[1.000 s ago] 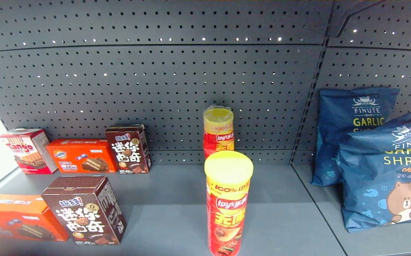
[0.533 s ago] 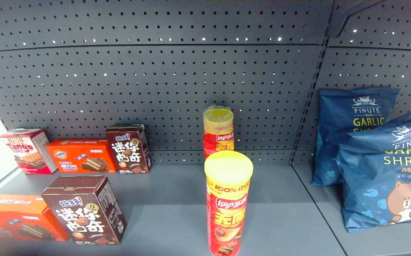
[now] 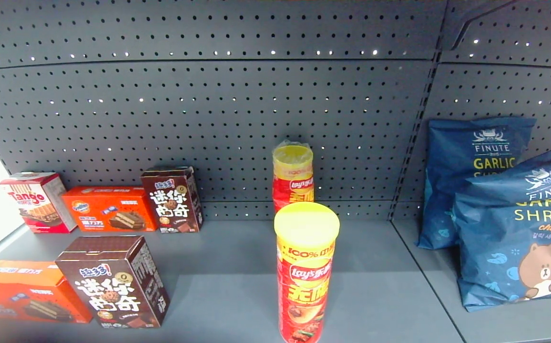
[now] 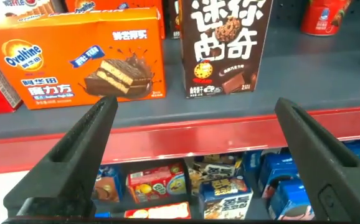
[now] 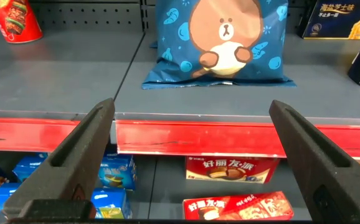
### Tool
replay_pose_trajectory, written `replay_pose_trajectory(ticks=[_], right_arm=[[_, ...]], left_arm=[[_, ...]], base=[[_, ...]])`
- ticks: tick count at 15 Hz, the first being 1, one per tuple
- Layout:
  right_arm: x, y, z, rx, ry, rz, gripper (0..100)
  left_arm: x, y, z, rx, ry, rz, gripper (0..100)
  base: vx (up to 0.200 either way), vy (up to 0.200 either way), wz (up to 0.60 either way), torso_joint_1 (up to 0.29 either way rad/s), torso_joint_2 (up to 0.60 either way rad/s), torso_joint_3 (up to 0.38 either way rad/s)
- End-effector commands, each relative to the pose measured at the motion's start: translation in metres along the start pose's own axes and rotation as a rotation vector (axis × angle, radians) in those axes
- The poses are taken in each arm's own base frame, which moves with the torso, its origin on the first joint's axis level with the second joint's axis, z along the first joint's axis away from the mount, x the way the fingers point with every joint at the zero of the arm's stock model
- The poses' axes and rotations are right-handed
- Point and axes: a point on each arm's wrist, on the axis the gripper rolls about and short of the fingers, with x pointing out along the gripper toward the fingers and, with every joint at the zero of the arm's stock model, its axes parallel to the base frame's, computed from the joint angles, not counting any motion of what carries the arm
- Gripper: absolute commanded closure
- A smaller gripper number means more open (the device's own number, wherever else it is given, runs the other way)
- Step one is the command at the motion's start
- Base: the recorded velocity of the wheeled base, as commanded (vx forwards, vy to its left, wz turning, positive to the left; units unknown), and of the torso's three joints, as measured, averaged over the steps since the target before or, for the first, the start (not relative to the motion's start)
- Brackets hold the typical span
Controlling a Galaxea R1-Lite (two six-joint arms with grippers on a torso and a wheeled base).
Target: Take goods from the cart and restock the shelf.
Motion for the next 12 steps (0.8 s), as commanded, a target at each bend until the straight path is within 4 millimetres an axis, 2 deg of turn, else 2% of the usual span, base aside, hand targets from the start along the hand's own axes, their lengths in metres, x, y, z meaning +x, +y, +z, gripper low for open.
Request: replay_pose_trajectory(ticks=[1, 12], right_arm=[[0.0000, 0.0000, -0.0001, 0.000, 0.001, 0.001, 0], [0.0000, -0.0008, -0.0001, -0.013, 0.001, -0.035, 0]], left_arm=[[-0.0002, -0.0001, -0.0001, -0.001, -0.003, 0.002, 0], [-0.0002, -0.0001, -0.0001, 0.002, -0.003, 0.002, 0]], base=[[0.000, 0.000, 0.00, 0.000, 0.00, 0.000], [0.000, 0.000, 0.00, 0.000, 0.00, 0.000]])
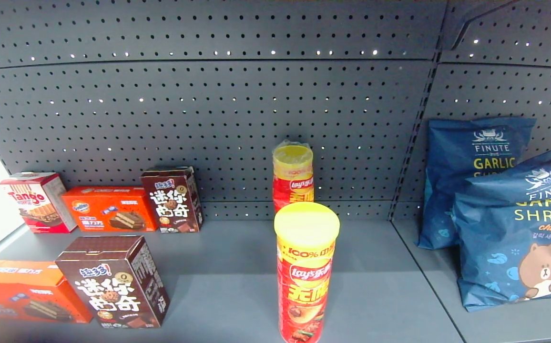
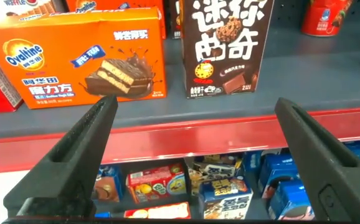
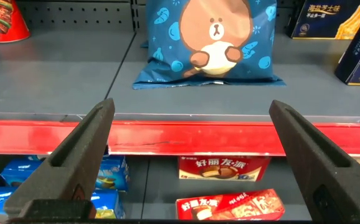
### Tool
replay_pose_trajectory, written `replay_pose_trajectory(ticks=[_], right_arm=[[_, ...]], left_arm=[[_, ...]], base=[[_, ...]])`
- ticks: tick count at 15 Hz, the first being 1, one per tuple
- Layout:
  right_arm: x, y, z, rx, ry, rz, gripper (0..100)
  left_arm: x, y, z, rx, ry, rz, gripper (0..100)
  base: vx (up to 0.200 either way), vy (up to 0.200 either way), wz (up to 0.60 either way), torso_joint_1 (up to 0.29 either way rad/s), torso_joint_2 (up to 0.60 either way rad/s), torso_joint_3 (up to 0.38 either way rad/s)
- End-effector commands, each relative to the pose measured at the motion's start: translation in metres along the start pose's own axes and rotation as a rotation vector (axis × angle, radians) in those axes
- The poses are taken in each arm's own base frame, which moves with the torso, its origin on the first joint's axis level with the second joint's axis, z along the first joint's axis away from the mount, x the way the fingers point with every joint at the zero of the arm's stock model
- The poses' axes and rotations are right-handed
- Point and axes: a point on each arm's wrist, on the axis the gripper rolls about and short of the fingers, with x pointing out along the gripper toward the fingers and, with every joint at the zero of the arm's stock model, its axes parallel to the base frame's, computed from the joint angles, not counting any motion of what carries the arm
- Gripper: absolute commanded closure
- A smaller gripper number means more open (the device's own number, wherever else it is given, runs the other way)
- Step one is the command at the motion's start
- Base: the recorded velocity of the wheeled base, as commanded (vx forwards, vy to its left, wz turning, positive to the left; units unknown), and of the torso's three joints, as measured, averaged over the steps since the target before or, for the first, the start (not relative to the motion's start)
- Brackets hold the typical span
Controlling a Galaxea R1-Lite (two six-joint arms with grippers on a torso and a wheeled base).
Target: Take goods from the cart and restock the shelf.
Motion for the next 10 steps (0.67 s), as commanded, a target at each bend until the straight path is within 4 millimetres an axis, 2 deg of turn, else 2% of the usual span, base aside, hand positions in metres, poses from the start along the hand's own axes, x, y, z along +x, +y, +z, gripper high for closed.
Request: replay_pose_trajectory(ticks=[1, 7, 8, 10], right_arm=[[0.0000, 0.0000, -0.0001, 0.002, 0.001, 0.002, 0], [0.0000, 0.0000, -0.0001, 0.005, 0.001, 0.005, 0], [0.0000, 0.0000, -0.0001, 0.005, 0.001, 0.005, 0], [0.0000, 0.0001, -0.0001, 0.005, 0.001, 0.003, 0]], left_arm=[[-0.0001, -0.0001, -0.0001, 0.000, -0.002, -0.003, 0], [-0.0001, 0.0001, -0.0001, -0.003, -0.002, 0.003, 0], [-0.0001, 0.0000, -0.0001, -0.003, -0.002, 0.003, 0], [-0.0001, -0.0001, -0.0001, -0.002, -0.002, -0.003, 0]], base=[[0.000, 0.000, 0.00, 0.000, 0.00, 0.000], [0.000, 0.000, 0.00, 0.000, 0.00, 0.000], [-0.200, 0.000, 0.00, 0.002, 0.00, 0.002], [0.000, 0.000, 0.00, 0.000, 0.00, 0.000]])
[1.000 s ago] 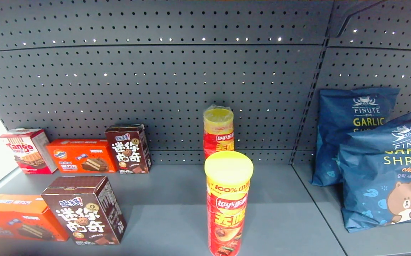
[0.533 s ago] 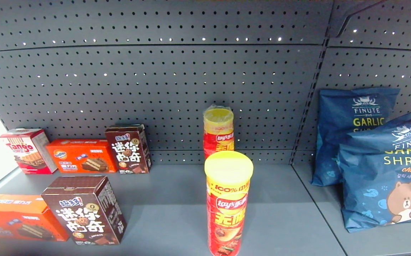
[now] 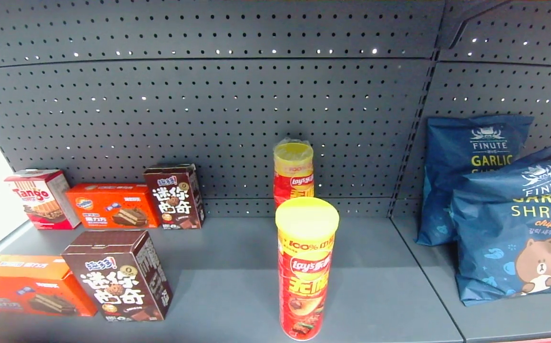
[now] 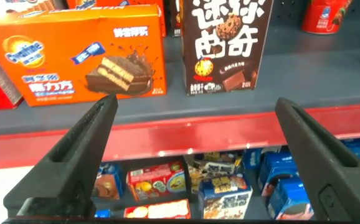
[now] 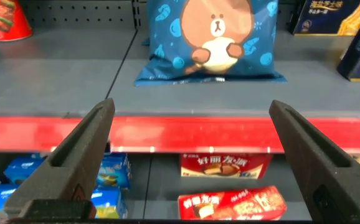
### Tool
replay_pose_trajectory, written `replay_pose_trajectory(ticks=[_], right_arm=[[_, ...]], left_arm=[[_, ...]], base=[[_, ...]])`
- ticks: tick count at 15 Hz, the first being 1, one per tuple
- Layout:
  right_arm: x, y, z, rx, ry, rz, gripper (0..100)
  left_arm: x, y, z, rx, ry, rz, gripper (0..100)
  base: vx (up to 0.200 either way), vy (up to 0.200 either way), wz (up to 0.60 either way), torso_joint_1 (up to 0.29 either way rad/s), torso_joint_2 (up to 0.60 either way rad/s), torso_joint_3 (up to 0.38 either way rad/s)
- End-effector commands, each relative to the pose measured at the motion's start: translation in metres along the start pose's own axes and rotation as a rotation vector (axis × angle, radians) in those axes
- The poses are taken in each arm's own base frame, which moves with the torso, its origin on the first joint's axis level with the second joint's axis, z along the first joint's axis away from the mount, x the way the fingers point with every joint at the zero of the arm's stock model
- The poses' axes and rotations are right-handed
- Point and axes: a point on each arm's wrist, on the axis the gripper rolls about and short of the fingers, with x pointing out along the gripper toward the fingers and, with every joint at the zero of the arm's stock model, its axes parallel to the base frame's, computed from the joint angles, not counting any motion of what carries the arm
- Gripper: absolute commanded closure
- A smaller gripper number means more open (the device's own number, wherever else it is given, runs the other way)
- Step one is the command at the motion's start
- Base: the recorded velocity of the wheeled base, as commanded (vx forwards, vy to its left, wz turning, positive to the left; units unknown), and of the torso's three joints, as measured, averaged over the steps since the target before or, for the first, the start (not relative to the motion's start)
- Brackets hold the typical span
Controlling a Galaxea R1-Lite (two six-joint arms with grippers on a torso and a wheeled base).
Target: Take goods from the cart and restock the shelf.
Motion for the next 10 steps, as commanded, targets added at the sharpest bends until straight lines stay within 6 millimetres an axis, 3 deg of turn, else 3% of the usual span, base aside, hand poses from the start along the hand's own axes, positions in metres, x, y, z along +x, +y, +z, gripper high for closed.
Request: replay_pose_trajectory(ticks=[1, 7, 8, 10], right_arm=[[0.0000, 0.0000, 0.0000, 0.000, 0.000, 0.000, 0], [0.0002, 0.0000, -0.0003, -0.002, 0.000, 0.000, 0], [0.0000, 0.0000, 0.0000, 0.000, 0.000, 0.000, 0], [0.0002, 0.0000, -0.0003, 0.000, 0.000, 0.001, 0]], left_arm=[[-0.0001, 0.0000, -0.0001, 0.001, -0.001, 0.000, 0], [-0.0001, 0.0000, -0.0001, 0.001, -0.001, 0.000, 0], [-0.0001, 0.0000, -0.0001, 0.001, -0.001, 0.002, 0], [-0.0001, 0.0000, -0.0001, 0.001, -0.001, 0.000, 0]], base=[[0.000, 0.000, 0.00, 0.000, 0.00, 0.000], [0.000, 0.000, 0.00, 0.000, 0.00, 0.000], [0.000, 0.000, 0.60, -0.002, -0.01, -0.002], [0.000, 0.000, 0.00, 0.000, 0.00, 0.000]])
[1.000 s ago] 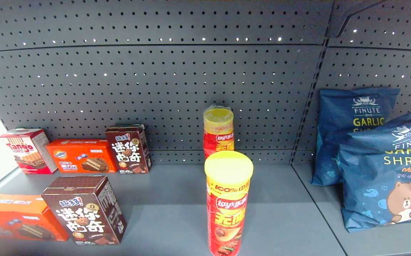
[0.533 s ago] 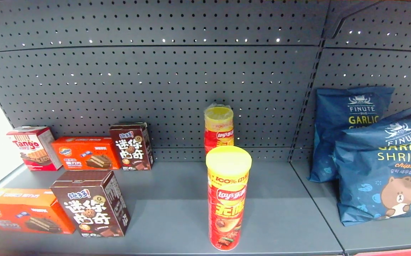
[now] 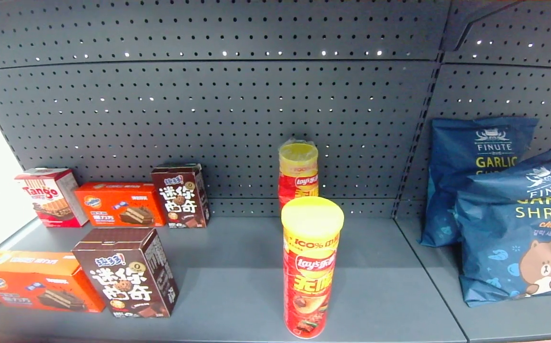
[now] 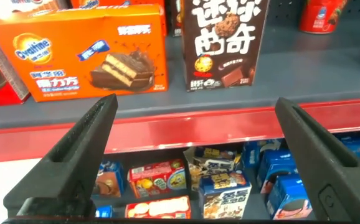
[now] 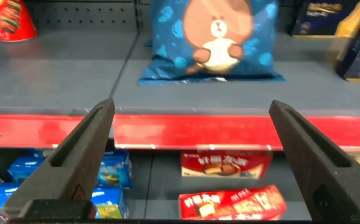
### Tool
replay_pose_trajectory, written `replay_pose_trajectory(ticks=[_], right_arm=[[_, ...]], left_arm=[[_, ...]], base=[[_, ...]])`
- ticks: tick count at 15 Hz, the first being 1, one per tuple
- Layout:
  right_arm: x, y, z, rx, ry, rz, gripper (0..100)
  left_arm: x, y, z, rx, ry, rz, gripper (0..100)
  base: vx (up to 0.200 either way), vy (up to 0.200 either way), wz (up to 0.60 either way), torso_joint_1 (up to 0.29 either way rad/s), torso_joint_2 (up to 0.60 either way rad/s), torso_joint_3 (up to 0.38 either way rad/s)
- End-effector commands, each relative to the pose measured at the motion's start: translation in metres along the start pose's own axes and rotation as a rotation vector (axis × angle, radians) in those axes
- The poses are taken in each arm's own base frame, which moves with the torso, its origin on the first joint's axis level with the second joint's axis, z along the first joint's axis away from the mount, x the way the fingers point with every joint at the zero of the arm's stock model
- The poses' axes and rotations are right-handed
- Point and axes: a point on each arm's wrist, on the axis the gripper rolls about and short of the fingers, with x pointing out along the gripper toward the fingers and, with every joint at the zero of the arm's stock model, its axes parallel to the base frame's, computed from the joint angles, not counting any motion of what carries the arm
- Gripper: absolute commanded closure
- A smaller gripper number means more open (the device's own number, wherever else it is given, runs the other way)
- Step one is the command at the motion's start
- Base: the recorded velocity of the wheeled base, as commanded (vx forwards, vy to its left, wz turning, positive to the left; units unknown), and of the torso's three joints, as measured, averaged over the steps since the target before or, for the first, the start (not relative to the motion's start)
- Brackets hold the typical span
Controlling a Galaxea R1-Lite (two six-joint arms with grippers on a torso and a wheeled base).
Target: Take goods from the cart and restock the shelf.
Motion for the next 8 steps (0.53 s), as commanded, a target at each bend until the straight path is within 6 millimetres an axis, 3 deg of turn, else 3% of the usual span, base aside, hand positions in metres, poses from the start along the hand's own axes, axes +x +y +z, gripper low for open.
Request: replay_pose_trajectory(ticks=[1, 8], right_arm=[[0.0000, 0.0000, 0.0002, 0.000, 0.000, 0.002, 0], [0.0000, 0.0000, 0.0002, 0.000, 0.000, 0.002, 0]], left_arm=[[-0.0001, 0.0001, -0.0002, -0.001, 0.001, 0.000, 0], [0.0000, 0.0002, -0.0002, 0.000, 0.001, 0.008, 0]], base=[[0.000, 0.000, 0.00, 0.000, 0.00, 0.000], [0.000, 0.000, 0.00, 0.000, 0.00, 0.000]])
